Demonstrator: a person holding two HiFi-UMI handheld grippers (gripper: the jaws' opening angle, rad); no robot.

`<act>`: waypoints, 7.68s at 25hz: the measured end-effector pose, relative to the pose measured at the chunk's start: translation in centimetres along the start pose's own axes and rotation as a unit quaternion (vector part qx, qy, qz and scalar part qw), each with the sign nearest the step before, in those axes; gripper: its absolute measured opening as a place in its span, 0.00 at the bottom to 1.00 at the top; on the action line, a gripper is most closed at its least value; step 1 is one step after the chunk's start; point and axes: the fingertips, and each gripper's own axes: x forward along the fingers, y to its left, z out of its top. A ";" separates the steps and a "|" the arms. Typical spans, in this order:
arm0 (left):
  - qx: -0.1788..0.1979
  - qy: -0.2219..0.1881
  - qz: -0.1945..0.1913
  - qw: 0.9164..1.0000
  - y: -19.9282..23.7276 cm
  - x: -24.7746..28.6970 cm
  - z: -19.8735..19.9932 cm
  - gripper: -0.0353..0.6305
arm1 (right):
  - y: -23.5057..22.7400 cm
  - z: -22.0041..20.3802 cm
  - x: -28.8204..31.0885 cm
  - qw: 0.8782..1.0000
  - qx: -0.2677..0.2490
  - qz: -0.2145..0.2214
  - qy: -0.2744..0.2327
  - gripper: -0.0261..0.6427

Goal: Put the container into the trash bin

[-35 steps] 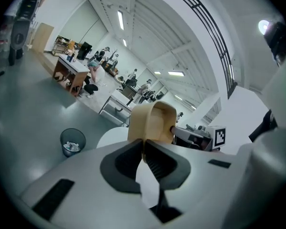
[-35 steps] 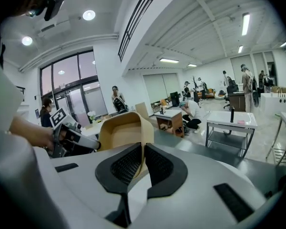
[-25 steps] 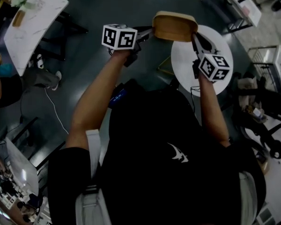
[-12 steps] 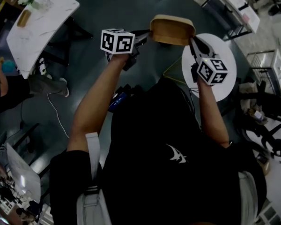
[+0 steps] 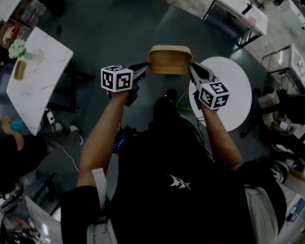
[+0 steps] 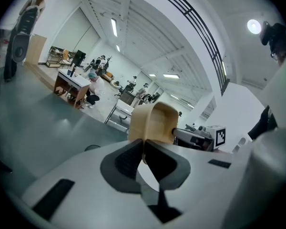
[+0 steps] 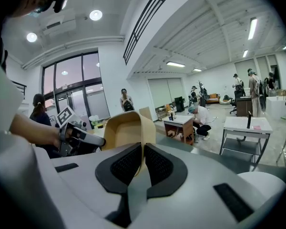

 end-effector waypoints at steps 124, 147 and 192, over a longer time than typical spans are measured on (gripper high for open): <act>0.146 0.183 -0.322 0.917 7.3 33.7 14.7 0.06 | -25.3 5.4 16.4 0.962 0.098 -0.249 -0.055 0.11; 0.318 -0.033 -0.329 0.888 -19.7 20.5 27.4 0.06 | -16.5 24.4 -7.6 0.944 -0.052 -0.099 -0.310 0.10; 0.196 -0.076 -0.167 0.963 -27.9 -2.3 -7.0 0.06 | 13.0 3.9 -27.7 0.973 -0.107 0.148 -0.142 0.10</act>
